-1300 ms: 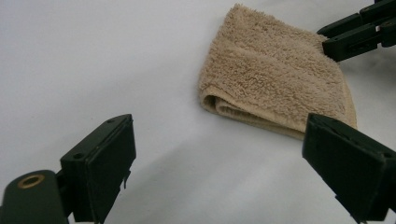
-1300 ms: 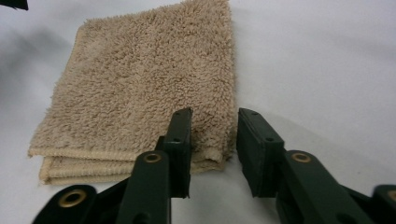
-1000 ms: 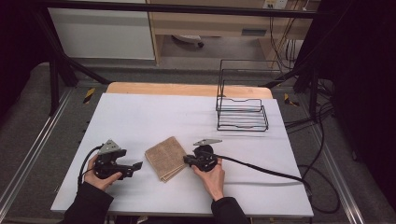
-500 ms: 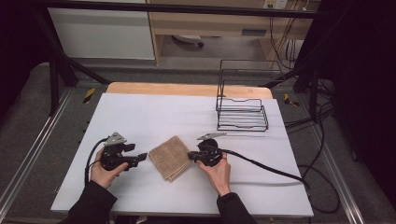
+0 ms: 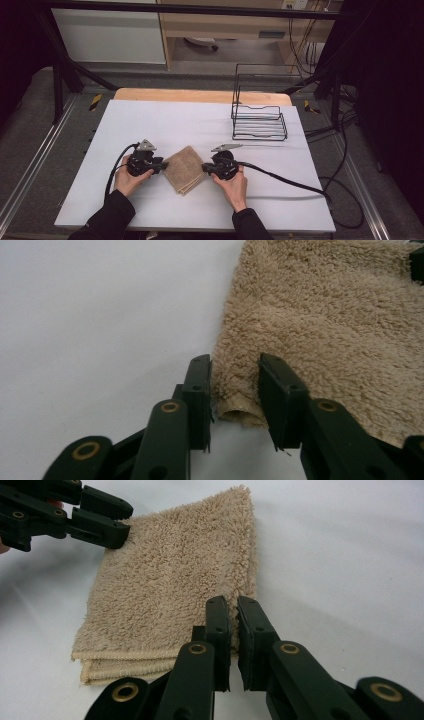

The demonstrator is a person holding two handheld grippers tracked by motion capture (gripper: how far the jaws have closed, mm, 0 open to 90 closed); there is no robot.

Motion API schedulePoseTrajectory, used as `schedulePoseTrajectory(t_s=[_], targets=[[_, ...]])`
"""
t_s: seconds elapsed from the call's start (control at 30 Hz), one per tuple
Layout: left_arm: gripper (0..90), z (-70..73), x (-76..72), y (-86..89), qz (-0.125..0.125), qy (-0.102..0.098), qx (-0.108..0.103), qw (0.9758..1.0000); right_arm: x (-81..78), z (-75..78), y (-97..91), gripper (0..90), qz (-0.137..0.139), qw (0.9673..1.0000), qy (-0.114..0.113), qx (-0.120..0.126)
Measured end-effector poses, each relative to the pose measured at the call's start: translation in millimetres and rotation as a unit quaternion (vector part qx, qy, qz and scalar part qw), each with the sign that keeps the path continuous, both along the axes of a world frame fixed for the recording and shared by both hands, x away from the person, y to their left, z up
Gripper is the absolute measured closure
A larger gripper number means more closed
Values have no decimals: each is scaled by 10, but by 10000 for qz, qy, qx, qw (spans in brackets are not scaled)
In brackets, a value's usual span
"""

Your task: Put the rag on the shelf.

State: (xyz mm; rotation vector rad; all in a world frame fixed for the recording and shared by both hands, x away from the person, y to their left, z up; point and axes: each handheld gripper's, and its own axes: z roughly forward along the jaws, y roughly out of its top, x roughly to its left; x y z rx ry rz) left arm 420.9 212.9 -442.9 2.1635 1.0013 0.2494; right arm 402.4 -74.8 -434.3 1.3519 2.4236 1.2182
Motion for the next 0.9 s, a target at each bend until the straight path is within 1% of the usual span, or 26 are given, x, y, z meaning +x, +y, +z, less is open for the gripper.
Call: schedulePoseTrajectory(t_s=[0.03,0.1,0.17,0.2,0.23,0.33,0.4,0.43,0.5,0.53,0.57,0.6,0.67,0.73,0.8,0.9], targets=[[693,-5,3,2,20,69,-71,9999,-3,-4,-4,845,-11,10000,5,6],[725,-17,9,6,40,144,-126,9998,-4,-15,-11,845,-14,10000,14,24],[769,-20,8,5,36,180,-187,9997,-4,-16,-15,846,-20,10000,25,38],[822,-18,1,-1,58,194,-212,9996,-3,-7,-17,846,-18,10000,10,58],[838,-17,-9,-10,131,190,-239,9994,-3,1,-21,846,-15,10000,6,77],[855,2,-55,-34,192,169,-236,9994,-7,23,-29,847,-26,9999,-15,98],[861,25,-103,-46,145,197,-269,9993,-8,48,-40,848,-31,9999,-20,99],[863,37,-133,-51,107,222,-293,9993,3,86,-66,849,-44,9999,-82,77],[864,68,-209,-74,59,267,-328,9991,10,112,-81,849,-42,9999,-94,77],[864,86,-265,-94,16,279,-352,9990,30,173,-113,850,-50,9999,-105,99],[864,96,-298,-109,8,284,-368,9989,30,173,-113,850,-50,9999,-105,99],[864,108,-343,-128,3,323,-396,9987,52,217,-140,851,-43,9999,-113,97],[863,120,-432,-172,-12,350,-521,9980,66,236,-153,851,-41,9999,-131,79],[861,119,-521,-222,57,355,-626,9974,103,255,-173,852,-47,9999,-129,33],[858,100,-582,-257,164,332,-653,9972,139,249,-175,852,-8,9999,-154,3],[854,73,-637,-292,323,305,-612,9971,199,178,-148,851,67,9997,-249,-44]])
